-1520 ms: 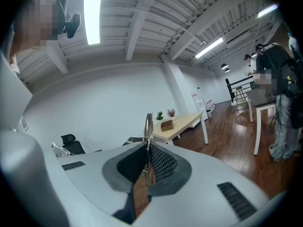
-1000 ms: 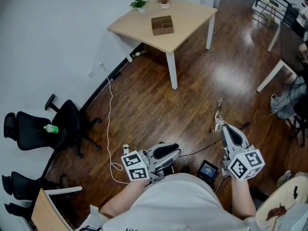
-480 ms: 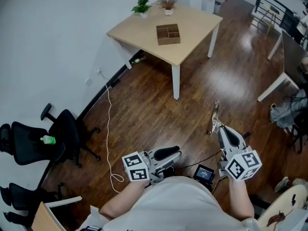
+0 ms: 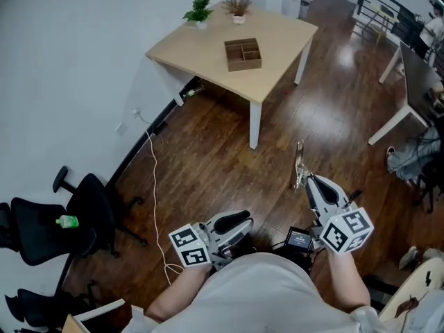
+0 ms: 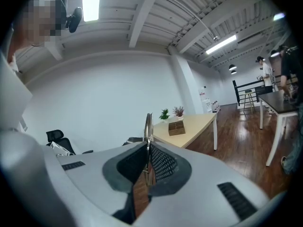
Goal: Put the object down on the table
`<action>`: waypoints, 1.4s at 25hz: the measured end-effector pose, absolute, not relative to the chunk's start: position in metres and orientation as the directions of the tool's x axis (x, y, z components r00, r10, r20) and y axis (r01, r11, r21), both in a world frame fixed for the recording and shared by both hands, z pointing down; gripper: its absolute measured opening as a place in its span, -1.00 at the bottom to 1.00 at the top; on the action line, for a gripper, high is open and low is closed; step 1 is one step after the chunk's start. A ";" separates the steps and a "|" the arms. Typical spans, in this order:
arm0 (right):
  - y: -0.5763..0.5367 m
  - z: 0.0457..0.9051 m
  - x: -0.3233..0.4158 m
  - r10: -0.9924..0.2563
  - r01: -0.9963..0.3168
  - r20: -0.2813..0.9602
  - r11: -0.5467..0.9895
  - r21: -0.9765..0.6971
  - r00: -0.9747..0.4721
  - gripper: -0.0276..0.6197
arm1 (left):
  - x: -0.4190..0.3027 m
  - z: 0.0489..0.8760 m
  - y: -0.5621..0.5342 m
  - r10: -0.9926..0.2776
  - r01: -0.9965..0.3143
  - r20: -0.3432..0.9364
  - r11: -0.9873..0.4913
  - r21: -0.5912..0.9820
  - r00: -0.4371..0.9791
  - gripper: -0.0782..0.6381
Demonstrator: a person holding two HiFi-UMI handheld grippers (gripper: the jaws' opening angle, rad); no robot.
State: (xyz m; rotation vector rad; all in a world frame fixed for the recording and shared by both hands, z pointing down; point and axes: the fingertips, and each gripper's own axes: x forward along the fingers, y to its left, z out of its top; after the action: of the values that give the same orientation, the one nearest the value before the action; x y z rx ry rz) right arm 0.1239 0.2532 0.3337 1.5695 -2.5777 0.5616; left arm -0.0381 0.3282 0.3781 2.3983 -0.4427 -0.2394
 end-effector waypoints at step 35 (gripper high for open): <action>0.007 0.354 0.195 -0.773 -0.810 0.261 0.506 -0.297 -0.578 -0.85 | 0.033 0.380 0.091 -0.514 -0.382 -0.012 -0.653 0.654 0.858 -0.52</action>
State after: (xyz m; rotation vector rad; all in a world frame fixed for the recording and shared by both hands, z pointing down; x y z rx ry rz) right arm 0.1954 0.0068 0.3537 1.3933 -2.6429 0.5983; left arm 0.0327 0.0909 0.3799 2.3587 -0.6465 -0.2564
